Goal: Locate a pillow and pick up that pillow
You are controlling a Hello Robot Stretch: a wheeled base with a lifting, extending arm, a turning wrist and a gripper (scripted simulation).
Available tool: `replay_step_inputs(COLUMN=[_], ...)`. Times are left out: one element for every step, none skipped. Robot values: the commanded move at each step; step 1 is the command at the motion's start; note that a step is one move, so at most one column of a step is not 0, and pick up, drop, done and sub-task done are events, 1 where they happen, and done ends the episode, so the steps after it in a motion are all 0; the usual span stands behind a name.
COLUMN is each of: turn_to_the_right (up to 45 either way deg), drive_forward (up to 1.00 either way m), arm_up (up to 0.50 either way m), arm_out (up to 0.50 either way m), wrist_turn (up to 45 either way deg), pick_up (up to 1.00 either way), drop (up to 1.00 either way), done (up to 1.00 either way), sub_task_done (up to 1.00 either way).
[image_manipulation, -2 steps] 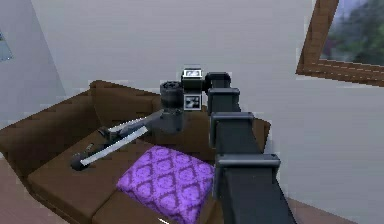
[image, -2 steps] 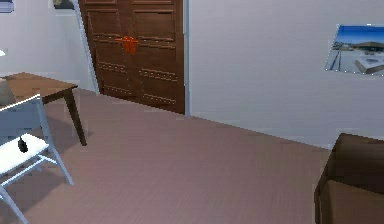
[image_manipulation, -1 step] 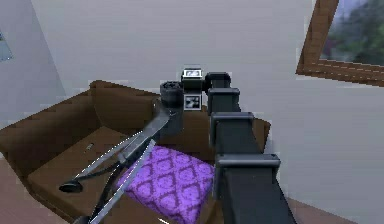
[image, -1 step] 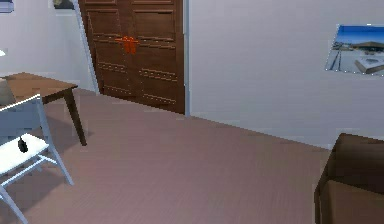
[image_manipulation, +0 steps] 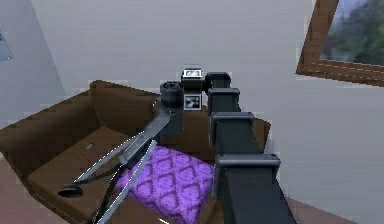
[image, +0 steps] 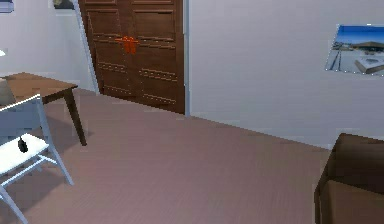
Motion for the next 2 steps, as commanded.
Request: replay_step_inputs(turn_to_the_right=[0.0, 45.0], drive_forward=[0.00, 0.00], arm_up=[0.00, 0.00], arm_out=[-0.22, 0.00], wrist_turn=[0.0, 0.0], pick_up=[0.00, 0.00], drop=[0.00, 0.00], done=[0.00, 0.00], sub_task_done=[0.00, 0.00])
